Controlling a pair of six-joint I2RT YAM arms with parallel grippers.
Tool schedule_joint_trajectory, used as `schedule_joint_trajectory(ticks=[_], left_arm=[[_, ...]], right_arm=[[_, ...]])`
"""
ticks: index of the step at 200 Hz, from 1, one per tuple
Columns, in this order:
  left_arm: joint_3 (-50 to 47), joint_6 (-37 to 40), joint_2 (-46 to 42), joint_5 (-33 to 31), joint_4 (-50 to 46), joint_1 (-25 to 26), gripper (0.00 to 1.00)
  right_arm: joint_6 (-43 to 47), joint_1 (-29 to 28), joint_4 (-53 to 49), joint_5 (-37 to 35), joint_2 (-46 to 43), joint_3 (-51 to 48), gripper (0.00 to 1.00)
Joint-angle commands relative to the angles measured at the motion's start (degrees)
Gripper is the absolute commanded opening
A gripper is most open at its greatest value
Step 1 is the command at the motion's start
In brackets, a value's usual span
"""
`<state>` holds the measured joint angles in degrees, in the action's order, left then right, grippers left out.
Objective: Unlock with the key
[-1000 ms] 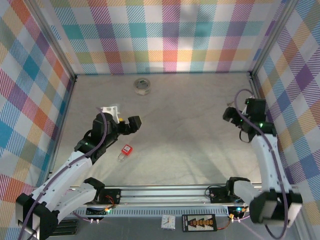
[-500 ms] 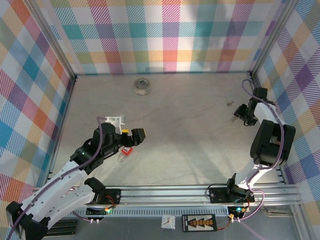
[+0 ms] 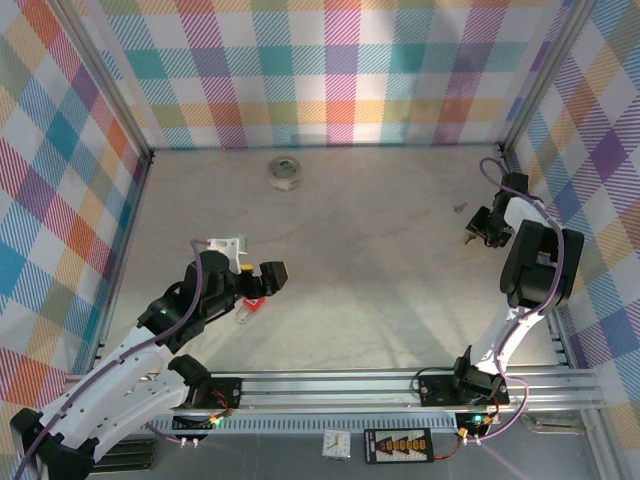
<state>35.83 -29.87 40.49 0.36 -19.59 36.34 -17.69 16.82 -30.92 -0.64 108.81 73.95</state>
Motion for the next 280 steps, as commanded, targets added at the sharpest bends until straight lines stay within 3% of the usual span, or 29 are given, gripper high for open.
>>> schedule_joint_trajectory(ticks=[1,82,147,225,253,280], left_arm=[[-0.5,-0.6,-0.3,-0.7,-0.7,0.6,1.0],[-0.2,-0.5,0.5,-1.2,-0.6,0.6,1.0],[-0.3,-0.5,1.4,-1.2,-0.4,0.6,1.0],[-0.9,-0.7,2.2,-1.0,0.8,0.6,1.0],[-1.1,-2.3,3.1,0.5,3.2,0.7,0.99],[-1.5,-7.9,6.5,4.9,13.9,1.7,0.99]], right_arm=[[0.3,-0.4,-0.5,-0.8,1.7,2.3,0.45],[1.9,-2.1,-3.3,-4.2,7.0,7.9,0.38],[1.9,-3.4,-5.3,-5.7,7.7,8.1,0.23],[-1.4,-3.5,-2.6,-4.0,0.7,-0.7,0.0],[-3.8,-3.8,-0.8,-0.8,-4.5,-4.9,0.0],[-8.2,-4.4,2.1,6.8,-12.7,-10.0,0.0]])
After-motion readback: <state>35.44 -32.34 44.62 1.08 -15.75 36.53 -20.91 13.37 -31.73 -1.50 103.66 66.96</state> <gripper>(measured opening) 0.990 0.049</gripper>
